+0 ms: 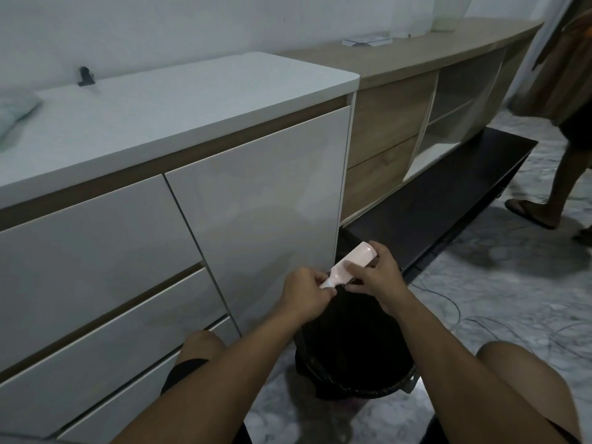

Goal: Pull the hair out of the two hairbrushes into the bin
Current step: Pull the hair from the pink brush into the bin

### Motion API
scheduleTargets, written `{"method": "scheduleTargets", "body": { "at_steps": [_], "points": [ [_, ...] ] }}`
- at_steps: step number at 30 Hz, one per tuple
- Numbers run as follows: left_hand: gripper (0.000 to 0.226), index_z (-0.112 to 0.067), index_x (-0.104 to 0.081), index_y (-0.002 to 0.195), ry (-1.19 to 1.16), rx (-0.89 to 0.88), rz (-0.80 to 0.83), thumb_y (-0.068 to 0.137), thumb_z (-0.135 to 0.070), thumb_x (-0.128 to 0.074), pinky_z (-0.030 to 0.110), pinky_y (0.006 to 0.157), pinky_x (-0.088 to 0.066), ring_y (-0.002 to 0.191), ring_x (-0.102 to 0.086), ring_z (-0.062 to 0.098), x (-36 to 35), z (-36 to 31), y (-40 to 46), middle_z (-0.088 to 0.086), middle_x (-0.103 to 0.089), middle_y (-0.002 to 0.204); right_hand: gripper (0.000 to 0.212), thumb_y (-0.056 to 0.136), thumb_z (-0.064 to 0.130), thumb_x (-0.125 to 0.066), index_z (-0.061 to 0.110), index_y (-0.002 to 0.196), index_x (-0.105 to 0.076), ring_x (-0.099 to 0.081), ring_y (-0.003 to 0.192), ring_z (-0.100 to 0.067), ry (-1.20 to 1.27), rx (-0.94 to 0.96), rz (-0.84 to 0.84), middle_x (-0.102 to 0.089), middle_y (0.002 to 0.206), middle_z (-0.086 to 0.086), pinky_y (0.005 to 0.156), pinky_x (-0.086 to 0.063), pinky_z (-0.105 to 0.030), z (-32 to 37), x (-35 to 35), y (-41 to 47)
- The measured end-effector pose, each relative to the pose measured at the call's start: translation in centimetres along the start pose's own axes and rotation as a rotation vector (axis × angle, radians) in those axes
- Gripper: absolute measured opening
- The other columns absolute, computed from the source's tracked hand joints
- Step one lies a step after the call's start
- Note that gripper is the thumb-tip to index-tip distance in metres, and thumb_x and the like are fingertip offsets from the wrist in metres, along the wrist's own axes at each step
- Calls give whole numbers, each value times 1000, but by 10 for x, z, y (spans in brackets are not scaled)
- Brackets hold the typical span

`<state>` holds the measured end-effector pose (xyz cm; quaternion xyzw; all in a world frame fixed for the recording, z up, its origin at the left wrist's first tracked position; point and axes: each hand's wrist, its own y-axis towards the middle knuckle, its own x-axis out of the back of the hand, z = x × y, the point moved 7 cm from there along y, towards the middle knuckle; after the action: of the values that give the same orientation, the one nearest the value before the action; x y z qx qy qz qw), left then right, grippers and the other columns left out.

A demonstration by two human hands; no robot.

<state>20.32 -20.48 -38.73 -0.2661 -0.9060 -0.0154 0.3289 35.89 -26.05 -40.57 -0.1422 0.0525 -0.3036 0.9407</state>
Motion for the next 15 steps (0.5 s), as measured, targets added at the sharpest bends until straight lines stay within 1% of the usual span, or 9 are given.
{"method": "scheduleTargets", "body": {
  "at_steps": [2, 3, 4, 7, 9, 12, 15],
  "points": [
    [27, -14, -77, 101, 13, -9, -1, 75, -19, -71, 34, 75, -53, 86, -70, 27, 0, -1, 1, 11, -76, 91, 83, 71, 1, -83, 26, 133, -33, -56, 109, -26, -87, 10, 81, -50, 113, 0, 76, -61, -48, -2, -5, -5],
    [27, -14, -77, 101, 16, -11, 1, 75, -19, -71, 35, 75, -53, 85, -70, 27, 0, -1, 2, 11, -76, 91, 88, 68, 2, -85, 27, 133, -33, -55, 109, -24, -110, 15, 87, -49, 112, 2, 76, -61, -47, -3, -5, -6],
    [27, -14, -77, 100, 22, -17, 5, 75, -19, -71, 34, 74, -53, 85, -70, 28, 0, -1, 2, 11, -76, 90, 87, 66, 3, -87, 27, 131, -33, -55, 107, -23, -122, 26, 78, -49, 111, 3, 76, -61, -47, -3, -4, -6],
    [25, -15, -78, 98, 33, -35, 16, 74, -18, -72, 31, 70, -51, 84, -70, 28, 0, -2, 0, 12, -76, 87, 76, 64, 5, -88, 24, 119, -40, -56, 99, -17, -159, 72, 0, -51, 103, 6, 75, -61, -44, -1, 1, -1],
    [24, -13, -78, 96, 20, -37, 19, 73, -16, -73, 29, 68, -49, 82, -70, 27, 0, 0, -1, 12, -76, 87, 65, 63, 11, -90, 22, 112, -49, -59, 97, -19, -209, 106, -99, -57, 101, 4, 78, -60, -45, -1, 9, 6],
    [24, -11, -78, 97, -3, -31, 24, 73, -13, -73, 25, 67, -44, 83, -70, 24, 2, 5, -3, 12, -76, 90, 37, 69, 17, -87, 18, 98, -64, -68, 91, -23, -198, 124, -214, -70, 95, -3, 81, -59, -50, -1, 23, 14],
    [25, -14, -78, 96, -1, -33, 38, 72, -14, -74, 27, 70, -48, 88, -71, 26, 4, 9, -4, 10, -77, 89, 13, 79, 19, -80, 18, 88, -70, -69, 91, -25, -193, 122, -270, -71, 90, -5, 81, -59, -50, -3, 32, 17]
  ]
}}
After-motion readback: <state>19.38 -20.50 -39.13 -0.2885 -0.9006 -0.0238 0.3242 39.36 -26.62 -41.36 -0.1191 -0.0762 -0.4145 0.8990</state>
